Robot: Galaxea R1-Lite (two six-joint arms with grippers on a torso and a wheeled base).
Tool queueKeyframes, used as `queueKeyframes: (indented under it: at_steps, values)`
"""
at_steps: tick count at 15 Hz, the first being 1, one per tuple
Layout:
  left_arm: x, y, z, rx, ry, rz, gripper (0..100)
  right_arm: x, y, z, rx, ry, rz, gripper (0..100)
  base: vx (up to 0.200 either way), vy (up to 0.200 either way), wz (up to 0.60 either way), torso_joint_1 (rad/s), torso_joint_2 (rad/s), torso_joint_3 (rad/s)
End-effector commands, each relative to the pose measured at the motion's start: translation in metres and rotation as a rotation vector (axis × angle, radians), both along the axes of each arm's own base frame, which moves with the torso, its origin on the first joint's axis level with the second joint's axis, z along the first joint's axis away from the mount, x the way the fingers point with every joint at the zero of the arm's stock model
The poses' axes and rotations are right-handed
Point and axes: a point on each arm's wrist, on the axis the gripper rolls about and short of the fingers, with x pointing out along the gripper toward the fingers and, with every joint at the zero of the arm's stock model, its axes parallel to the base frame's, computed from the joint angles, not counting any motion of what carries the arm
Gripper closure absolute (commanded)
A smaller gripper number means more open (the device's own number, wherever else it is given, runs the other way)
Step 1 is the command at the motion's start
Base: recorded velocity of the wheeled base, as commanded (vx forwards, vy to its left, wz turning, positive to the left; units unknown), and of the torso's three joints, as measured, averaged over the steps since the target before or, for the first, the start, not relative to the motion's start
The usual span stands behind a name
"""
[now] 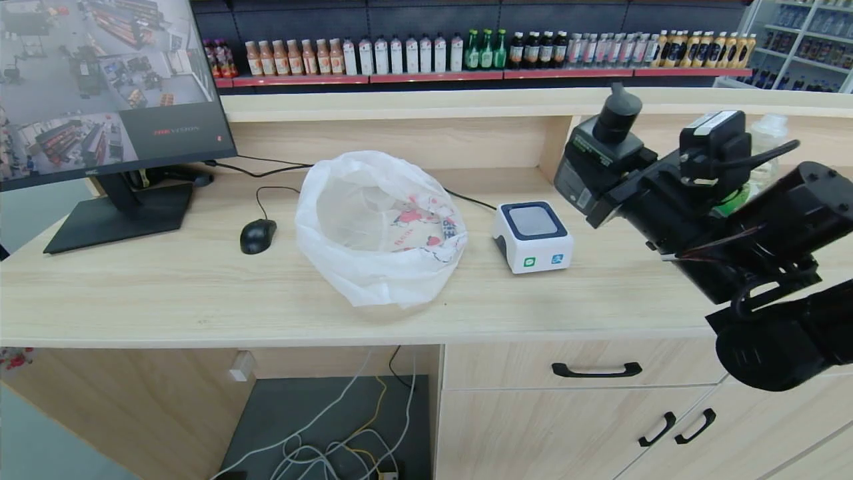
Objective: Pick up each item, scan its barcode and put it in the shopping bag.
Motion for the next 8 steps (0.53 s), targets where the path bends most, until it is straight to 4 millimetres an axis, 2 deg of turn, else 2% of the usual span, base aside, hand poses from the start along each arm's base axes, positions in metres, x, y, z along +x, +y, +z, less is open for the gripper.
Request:
queueKeyframes:
  at_steps: [1, 4, 5, 8]
  values:
    - [0.0, 0.0, 0.0, -0.001, 0.0, 0.001, 0, -0.019, -0.004, 0.01, 0.064, 0.014, 0.0, 100, 0.0, 0.0, 0.0, 0.0, 0.0, 0.0]
    - [0.0, 0.0, 0.0, 0.001, 0.0, 0.001, 0, -0.025, -0.004, 0.01, 0.185, 0.081, 0.015, 100, 0.0, 0.0, 0.0, 0.0, 0.0, 0.0]
    - [0.0, 0.0, 0.0, 0.001, 0.0, 0.001, 0, -0.028, -0.005, -0.001, 0.229, 0.142, -0.043, 100, 0.0, 0.0, 0.0, 0.0, 0.0, 0.0]
    - [0.0, 0.0, 0.0, -0.001, 0.0, 0.001, 0, -0.019, -0.002, 0.001, 0.291, 0.141, -0.1, 100, 0.0, 0.0, 0.0, 0.0, 0.0, 0.0]
